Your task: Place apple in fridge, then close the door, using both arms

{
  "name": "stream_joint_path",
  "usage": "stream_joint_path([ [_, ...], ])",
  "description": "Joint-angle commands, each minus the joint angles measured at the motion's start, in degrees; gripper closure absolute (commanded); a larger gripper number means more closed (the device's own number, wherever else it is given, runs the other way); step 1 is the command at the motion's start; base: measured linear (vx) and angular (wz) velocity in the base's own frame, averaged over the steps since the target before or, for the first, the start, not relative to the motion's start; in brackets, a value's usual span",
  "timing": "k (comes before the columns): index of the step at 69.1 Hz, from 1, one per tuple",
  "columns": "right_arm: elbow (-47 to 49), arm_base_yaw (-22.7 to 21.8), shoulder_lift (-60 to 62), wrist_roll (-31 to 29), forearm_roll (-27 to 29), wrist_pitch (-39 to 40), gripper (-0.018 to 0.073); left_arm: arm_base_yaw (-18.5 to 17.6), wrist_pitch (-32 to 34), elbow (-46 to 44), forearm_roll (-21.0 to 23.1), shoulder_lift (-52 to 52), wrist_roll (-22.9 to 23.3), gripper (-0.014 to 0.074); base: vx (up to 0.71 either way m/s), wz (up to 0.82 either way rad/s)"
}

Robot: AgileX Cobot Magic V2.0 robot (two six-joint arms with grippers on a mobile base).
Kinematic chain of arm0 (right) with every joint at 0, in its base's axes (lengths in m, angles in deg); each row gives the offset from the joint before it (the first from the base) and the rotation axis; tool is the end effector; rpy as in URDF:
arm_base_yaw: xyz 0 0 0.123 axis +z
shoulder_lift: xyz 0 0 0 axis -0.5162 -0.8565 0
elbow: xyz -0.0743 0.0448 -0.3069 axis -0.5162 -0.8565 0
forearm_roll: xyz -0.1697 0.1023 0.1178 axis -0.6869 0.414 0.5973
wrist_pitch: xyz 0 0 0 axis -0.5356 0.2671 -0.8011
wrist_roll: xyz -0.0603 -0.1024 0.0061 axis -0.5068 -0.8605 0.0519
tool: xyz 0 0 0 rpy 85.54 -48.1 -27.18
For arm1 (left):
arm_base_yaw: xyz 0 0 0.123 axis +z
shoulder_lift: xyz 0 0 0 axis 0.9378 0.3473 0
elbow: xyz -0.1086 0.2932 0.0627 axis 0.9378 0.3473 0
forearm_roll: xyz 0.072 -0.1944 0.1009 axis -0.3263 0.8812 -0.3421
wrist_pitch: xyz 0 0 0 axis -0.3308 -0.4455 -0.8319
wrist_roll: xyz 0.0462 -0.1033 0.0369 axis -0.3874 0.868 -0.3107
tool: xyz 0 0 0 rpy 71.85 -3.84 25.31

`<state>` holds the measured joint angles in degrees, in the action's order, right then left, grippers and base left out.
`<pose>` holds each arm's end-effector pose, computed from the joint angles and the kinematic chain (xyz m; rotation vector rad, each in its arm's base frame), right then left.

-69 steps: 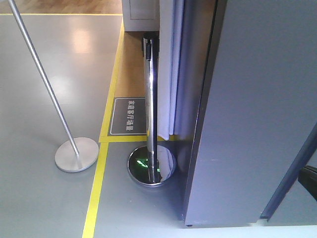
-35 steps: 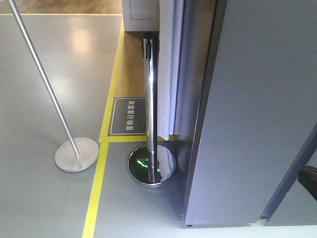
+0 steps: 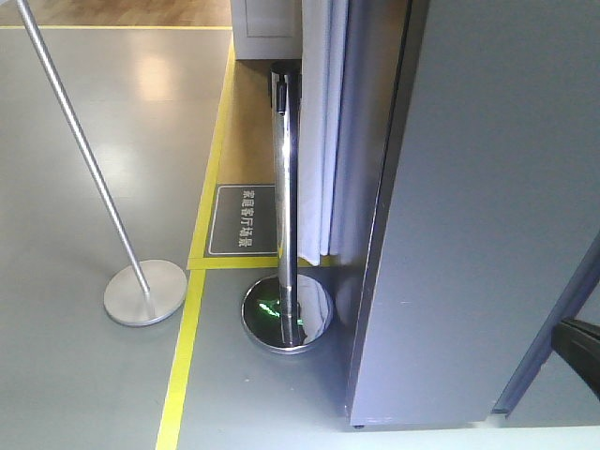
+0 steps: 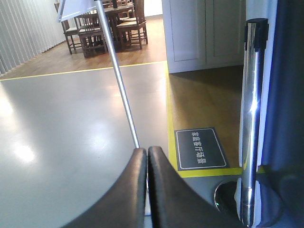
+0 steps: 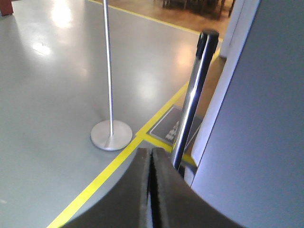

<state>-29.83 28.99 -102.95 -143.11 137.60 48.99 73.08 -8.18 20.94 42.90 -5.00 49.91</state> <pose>0.0424 0.0570 0.3107 -0.5568 1.7560 0.2678 0.0273 0.0100 0.1828 -0.0726 1.7007 0.1306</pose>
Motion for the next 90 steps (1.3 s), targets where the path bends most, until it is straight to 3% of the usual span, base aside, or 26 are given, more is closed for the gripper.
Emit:
stream_joint_path([
  [1, -0.7, 3.5, 0.3, 1.9, 0.7, 10.0, 0.0564, -0.2, 4.0, 0.8, 0.3, -0.9, 0.4, 0.0605, 0.00, 0.00],
  [5, -3.2, 5.3, 1.4, 5.3, -0.2, 13.1, 0.0564, -0.2, 4.0, 0.8, 0.3, -0.9, 0.4, 0.0605, 0.00, 0.00],
  [12, -8.1, 7.6, 5.4, 16.6, -7.7, 18.5, 0.0563, -0.2, 4.0, 0.8, 0.3, -0.9, 0.4, 0.0605, 0.00, 0.00],
  [27, -15.5, 8.0, 17.5, 51.0, -35.8, 20.4, 0.0561, -0.2, 4.0, 0.8, 0.3, -0.9, 0.4, 0.0605, 0.00, 0.00],
  [34, -19.6, 8.0, 22.6, 59.9, -45.7, 24.4, 0.0561, -0.2, 4.0, 0.8, 0.3, -0.9, 0.4, 0.0605, 0.00, 0.00],
  [41, -23.8, 7.6, 22.6, 64.6, -50.9, 31.4, 0.0561, -0.2, 3.8, 0.8, 0.3, -0.9, 0.4, 0.0605, 0.00, 0.00],
  [51, -29.8, 6.5, 22.6, 66.3, -51.1, 42.9, 0.0561, -0.2, 3.7, 0.8, 0.3, -0.9, 0.4, 0.0605, 0.00, 0.00],
  [73, -29.6, 2.7, 22.6, 65.0, -51.3, 46.4, 0.0561, -0.2, 3.5, 0.8, 0.3, -0.9, 0.4, 0.0605, 0.00, 0.00],
  [90, -29.6, 2.7, 22.6, 64.9, -51.4, 47.7, 0.0561, -0.2, 3.5, 0.8, 0.3, -0.9, 0.4, 0.0605, 0.00, 0.00],
])
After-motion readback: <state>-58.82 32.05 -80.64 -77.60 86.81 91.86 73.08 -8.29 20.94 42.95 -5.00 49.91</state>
